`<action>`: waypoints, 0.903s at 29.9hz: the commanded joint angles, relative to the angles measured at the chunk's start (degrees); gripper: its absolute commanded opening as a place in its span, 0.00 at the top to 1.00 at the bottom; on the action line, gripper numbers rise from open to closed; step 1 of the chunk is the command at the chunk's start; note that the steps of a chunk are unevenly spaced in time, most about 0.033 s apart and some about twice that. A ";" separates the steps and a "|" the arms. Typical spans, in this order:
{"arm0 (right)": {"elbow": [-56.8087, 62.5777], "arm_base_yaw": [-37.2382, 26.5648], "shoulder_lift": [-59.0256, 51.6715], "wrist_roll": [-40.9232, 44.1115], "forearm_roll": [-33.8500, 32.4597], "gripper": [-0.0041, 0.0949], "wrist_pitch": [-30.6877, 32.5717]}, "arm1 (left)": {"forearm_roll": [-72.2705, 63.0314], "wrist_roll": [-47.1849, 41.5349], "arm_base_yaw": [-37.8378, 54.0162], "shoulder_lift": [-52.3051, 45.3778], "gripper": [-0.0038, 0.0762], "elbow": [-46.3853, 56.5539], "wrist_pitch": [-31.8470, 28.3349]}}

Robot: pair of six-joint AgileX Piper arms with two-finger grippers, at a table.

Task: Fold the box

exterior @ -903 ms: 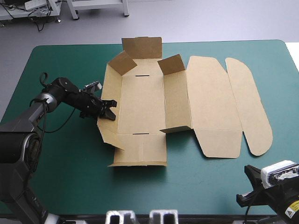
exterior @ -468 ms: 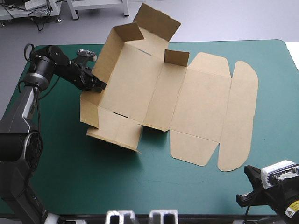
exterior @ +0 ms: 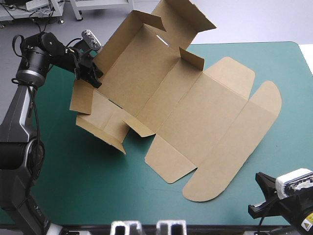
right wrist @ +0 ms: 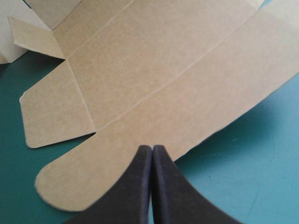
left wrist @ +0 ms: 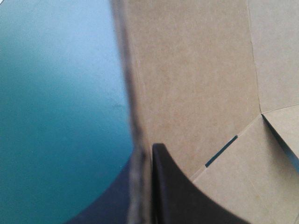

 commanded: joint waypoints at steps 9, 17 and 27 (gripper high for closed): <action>-7.90 -0.34 7.51 -0.51 -1.50 0.97 -3.67 | 17.17 4.97 -14.21 -2.98 0.96 -1.92 -4.96; -12.00 -0.34 13.03 -1.48 -2.85 0.97 -5.43 | 29.24 4.94 -24.93 -2.98 0.96 -1.92 -12.51; -17.82 -0.34 20.01 2.16 -3.79 0.97 -10.79 | 37.65 -2.90 -34.98 -2.98 0.96 -1.92 -17.36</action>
